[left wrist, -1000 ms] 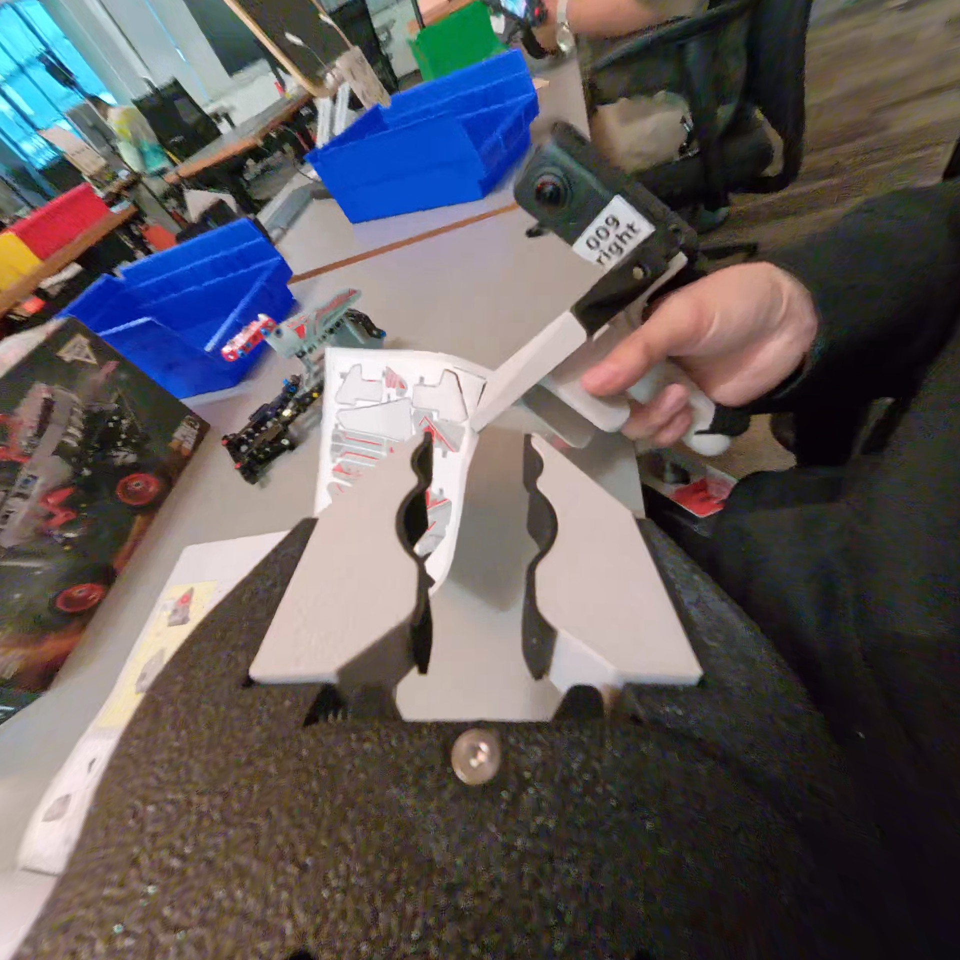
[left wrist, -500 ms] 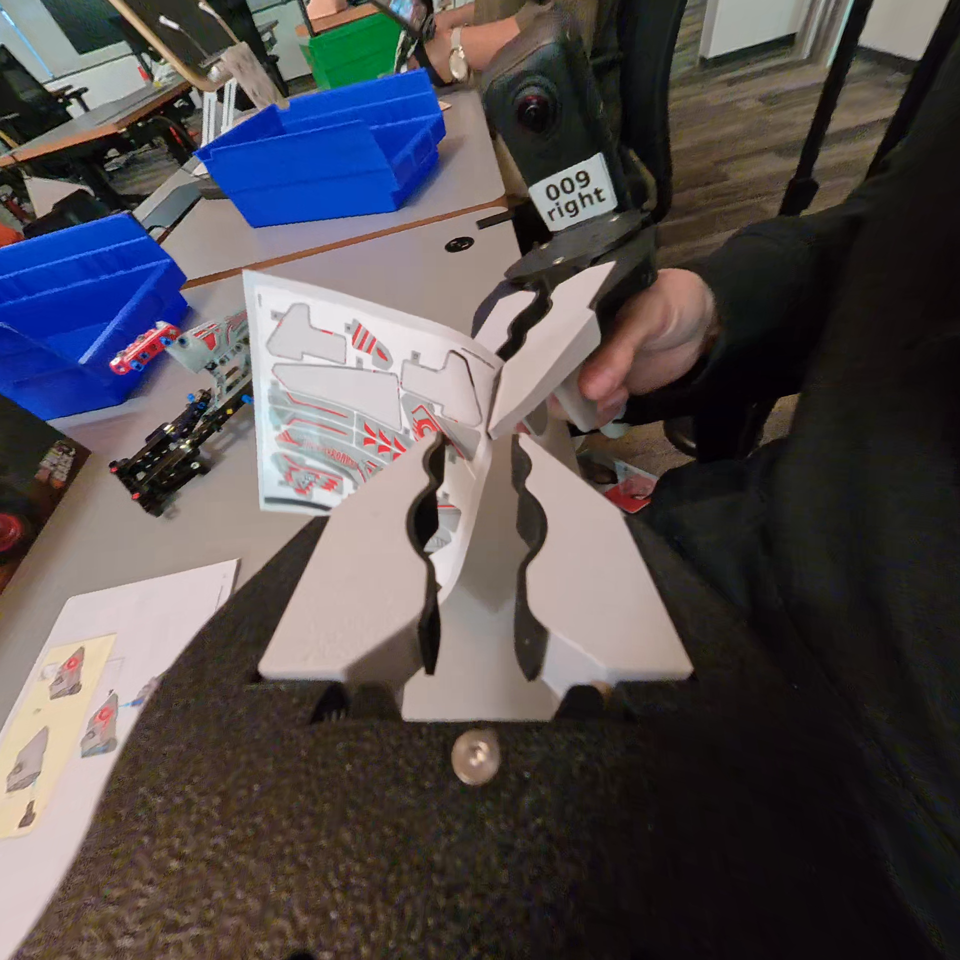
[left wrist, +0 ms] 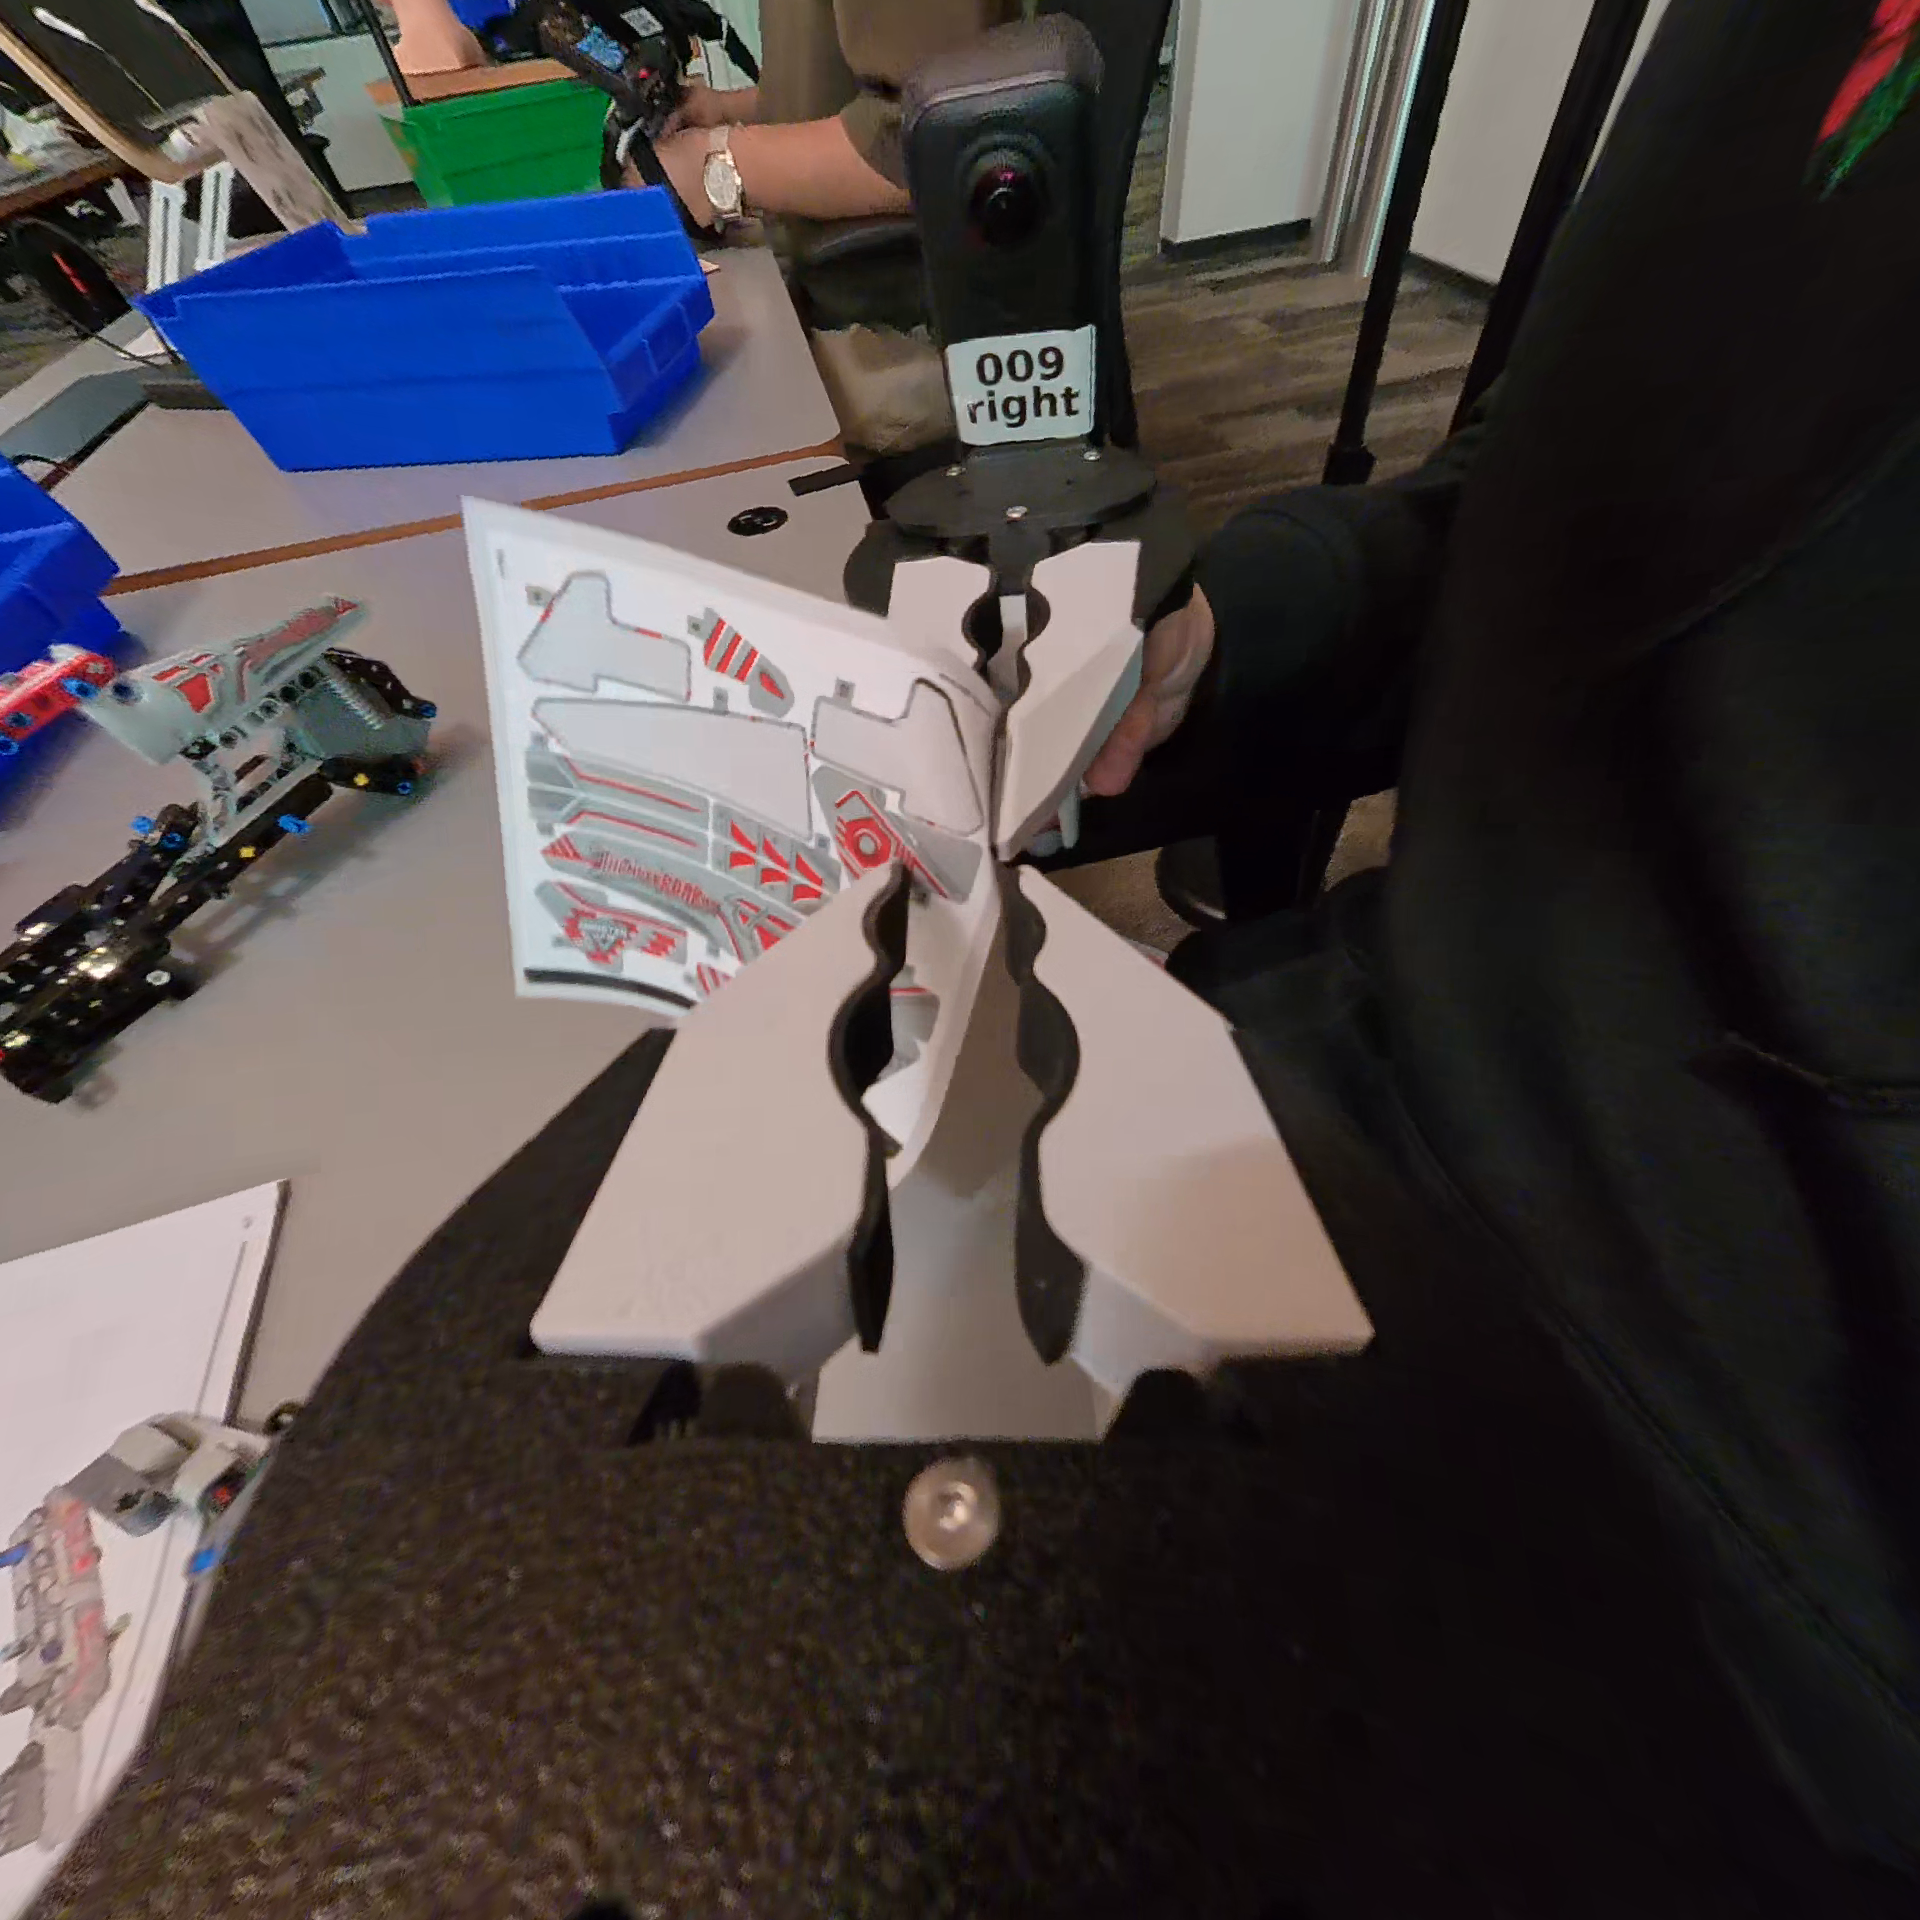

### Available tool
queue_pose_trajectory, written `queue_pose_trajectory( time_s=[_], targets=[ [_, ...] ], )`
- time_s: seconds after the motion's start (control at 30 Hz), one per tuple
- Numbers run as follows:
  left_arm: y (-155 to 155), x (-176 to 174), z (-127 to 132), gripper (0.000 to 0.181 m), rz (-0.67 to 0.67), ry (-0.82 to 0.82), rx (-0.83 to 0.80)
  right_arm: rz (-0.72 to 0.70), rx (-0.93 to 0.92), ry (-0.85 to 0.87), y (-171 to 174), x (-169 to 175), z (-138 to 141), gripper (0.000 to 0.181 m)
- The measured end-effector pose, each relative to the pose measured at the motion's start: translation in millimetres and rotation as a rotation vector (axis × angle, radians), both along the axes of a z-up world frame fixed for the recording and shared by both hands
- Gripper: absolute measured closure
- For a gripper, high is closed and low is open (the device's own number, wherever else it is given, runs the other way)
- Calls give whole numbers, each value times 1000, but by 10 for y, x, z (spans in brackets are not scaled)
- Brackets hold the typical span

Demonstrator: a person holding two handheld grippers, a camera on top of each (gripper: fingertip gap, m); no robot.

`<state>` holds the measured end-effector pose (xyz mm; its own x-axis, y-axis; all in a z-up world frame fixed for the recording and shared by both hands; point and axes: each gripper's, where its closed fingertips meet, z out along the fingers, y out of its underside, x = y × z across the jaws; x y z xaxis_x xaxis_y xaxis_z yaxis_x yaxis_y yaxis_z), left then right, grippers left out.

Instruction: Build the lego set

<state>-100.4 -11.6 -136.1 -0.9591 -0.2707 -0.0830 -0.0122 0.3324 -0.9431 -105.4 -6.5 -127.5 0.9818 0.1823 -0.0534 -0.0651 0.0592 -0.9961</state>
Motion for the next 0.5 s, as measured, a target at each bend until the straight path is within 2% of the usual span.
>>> queue_pose_trajectory(
  time_s=[0.17, 0.5],
  targets=[
    [-10, -73, -17, 169, -53, 60, -40, 31, 4, -69, 3, -76, -16, 181],
    [-30, -127, -80, 170, -94, 50, -5, 25, -38, -145, 30, -88, -90, 181]
  ],
)
